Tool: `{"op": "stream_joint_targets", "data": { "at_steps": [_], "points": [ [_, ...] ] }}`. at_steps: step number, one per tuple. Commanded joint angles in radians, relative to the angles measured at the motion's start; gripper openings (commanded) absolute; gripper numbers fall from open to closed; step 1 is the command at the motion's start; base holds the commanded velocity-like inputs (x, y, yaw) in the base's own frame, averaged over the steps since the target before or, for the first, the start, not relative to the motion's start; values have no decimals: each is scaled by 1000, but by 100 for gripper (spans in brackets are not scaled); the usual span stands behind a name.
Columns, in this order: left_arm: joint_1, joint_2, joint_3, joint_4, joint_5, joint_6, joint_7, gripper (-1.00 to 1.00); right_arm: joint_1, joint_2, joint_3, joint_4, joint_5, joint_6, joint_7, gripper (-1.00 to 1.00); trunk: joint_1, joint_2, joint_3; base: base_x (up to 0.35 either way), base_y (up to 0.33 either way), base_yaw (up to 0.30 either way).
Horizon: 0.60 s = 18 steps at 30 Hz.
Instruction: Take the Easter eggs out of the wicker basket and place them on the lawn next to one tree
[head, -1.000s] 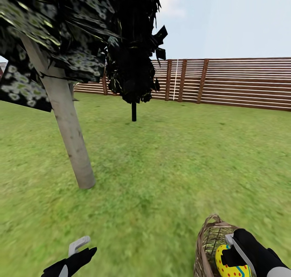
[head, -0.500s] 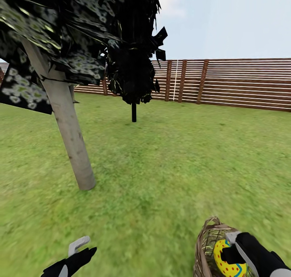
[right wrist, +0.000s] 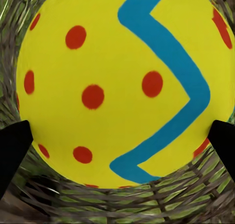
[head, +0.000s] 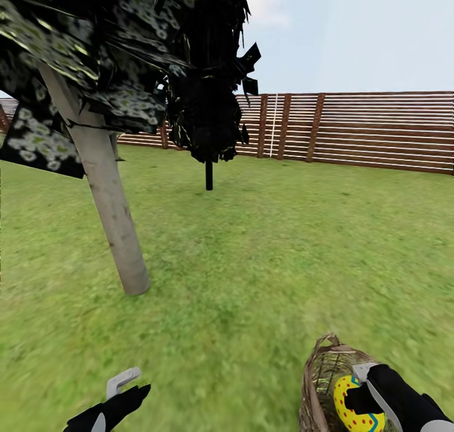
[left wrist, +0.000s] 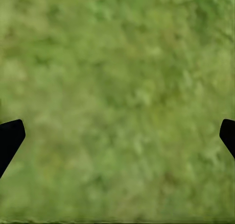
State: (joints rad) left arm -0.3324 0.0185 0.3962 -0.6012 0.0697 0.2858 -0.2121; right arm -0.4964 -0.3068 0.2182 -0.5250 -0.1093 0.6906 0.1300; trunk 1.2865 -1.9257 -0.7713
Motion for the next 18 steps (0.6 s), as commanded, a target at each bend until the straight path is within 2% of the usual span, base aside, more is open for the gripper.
{"op": "stream_joint_targets", "data": {
  "at_steps": [1,18],
  "points": [
    [0,0,5,-3,7,9,-4,100,-1,-2,7,-1,-10,8,-3,-100,-5,7,2,-98,-37,0],
    [0,-2,4,-3,5,9,-2,100,-1,2,9,-1,-15,11,-3,-100,-70,126,56,-4,-2,0]
  ]
}}
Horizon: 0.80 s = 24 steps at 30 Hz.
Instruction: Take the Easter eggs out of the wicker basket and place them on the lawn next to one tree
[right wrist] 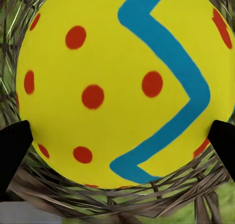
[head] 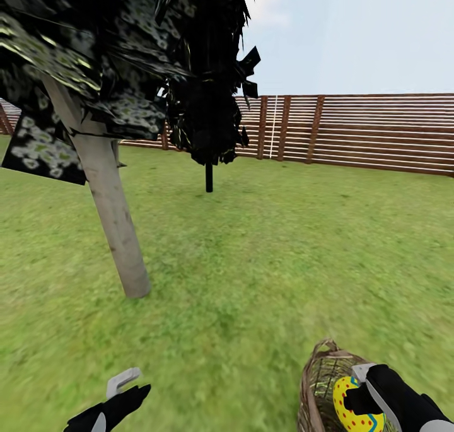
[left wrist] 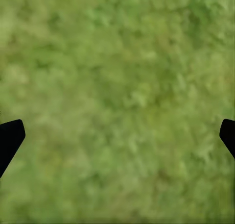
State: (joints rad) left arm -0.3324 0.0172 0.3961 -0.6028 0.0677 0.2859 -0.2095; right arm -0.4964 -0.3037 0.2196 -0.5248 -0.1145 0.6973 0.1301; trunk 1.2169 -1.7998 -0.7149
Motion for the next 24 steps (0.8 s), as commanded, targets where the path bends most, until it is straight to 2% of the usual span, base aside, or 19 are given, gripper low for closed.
{"op": "stream_joint_targets", "data": {
  "at_steps": [1,12,17,24],
  "points": [
    [0,-1,4,-1,6,9,-4,100,-1,-2,7,-1,-11,5,-3,-100,-4,7,2,0,0,0],
    [0,-7,3,1,6,10,-4,100,-1,-2,6,-1,-13,7,-3,-100,-46,84,37,0,0,-269],
    [0,-9,3,1,6,10,-5,100,-1,-2,7,-1,-13,7,-2,-100,-65,119,52,0,0,-97],
    [0,-13,3,1,4,10,-4,100,-1,-4,4,-4,-14,8,-1,-100,-92,168,74,0,0,-279]
  ]
}}
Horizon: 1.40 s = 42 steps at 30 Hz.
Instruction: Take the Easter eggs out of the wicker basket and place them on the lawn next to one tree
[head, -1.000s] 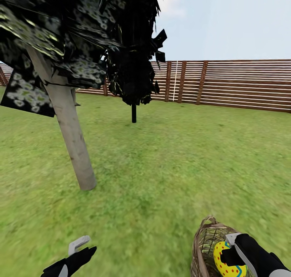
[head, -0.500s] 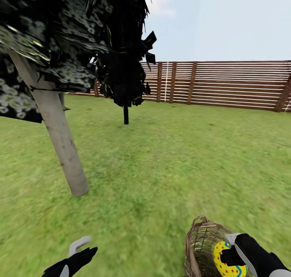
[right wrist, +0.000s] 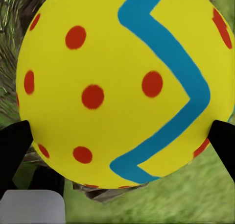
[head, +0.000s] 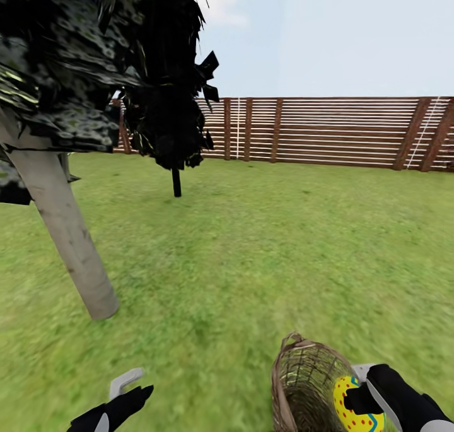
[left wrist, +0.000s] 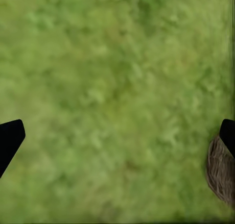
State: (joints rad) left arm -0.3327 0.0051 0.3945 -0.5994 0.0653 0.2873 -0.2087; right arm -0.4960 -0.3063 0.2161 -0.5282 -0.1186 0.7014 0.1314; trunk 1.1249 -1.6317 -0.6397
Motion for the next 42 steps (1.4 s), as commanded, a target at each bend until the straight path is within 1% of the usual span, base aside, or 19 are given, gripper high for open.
{"op": "stream_joint_targets", "data": {
  "at_steps": [1,11,15,30,34,42],
  "points": [
    [0,-1,4,-2,7,9,-5,100,-1,-2,7,-1,-10,4,-3,-100,-4,7,2,0,0,-300],
    [0,-1,4,-2,7,9,-5,100,-1,-2,5,-1,-10,4,-3,-100,-42,77,34,0,0,-300],
    [0,-5,4,-2,7,8,-5,100,-1,-2,5,-1,-10,4,-3,-100,-58,105,46,0,-10,-300],
    [0,-5,4,-5,7,8,-8,100,-1,-2,6,-1,-10,6,-3,-100,-115,210,93,-38,-151,-300],
    [0,-5,4,-5,7,7,-6,100,-1,-2,6,-1,-9,6,-3,-100,-131,238,106,-214,-205,-293],
    [0,-5,7,-4,10,6,-6,100,-1,-2,6,1,-9,6,-4,-100,-161,294,131,-73,-143,-43]
  ]
}}
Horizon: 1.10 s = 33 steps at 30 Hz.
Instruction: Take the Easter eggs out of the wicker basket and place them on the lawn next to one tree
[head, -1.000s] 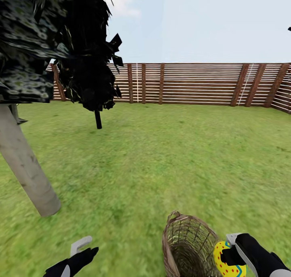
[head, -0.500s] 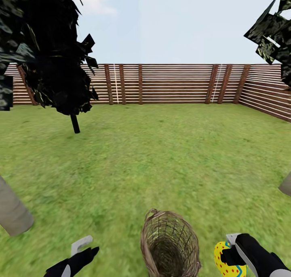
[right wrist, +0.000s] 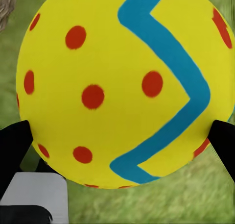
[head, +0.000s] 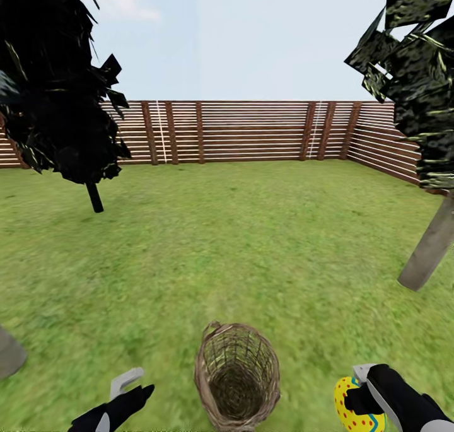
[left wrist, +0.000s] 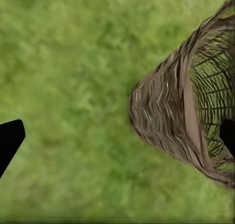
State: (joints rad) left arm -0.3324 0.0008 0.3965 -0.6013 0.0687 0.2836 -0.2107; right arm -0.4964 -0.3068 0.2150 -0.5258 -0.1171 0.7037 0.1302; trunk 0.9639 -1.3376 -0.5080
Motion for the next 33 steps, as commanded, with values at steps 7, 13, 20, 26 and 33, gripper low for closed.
{"op": "stream_joint_targets", "data": {
  "at_steps": [7,13,20,26,33],
  "points": [
    [0,-1,4,0,4,11,-3,100,-1,0,7,-1,-9,4,-2,-100,-27,49,21,-82,-336,0],
    [0,-1,4,0,3,11,-3,100,-1,0,7,-1,-9,4,-3,-100,-50,91,40,-83,-344,0],
    [0,-1,4,0,3,11,-3,100,-1,0,7,-1,-10,4,-3,-100,-77,140,62,-78,-349,0],
    [0,-2,4,0,3,11,-3,100,-1,0,7,-1,-9,6,-2,-100,-100,182,80,-82,-349,0],
    [0,-2,4,0,3,11,-4,100,-1,0,7,-1,-9,8,-3,-100,-127,231,102,-82,-349,0]
  ]
}}
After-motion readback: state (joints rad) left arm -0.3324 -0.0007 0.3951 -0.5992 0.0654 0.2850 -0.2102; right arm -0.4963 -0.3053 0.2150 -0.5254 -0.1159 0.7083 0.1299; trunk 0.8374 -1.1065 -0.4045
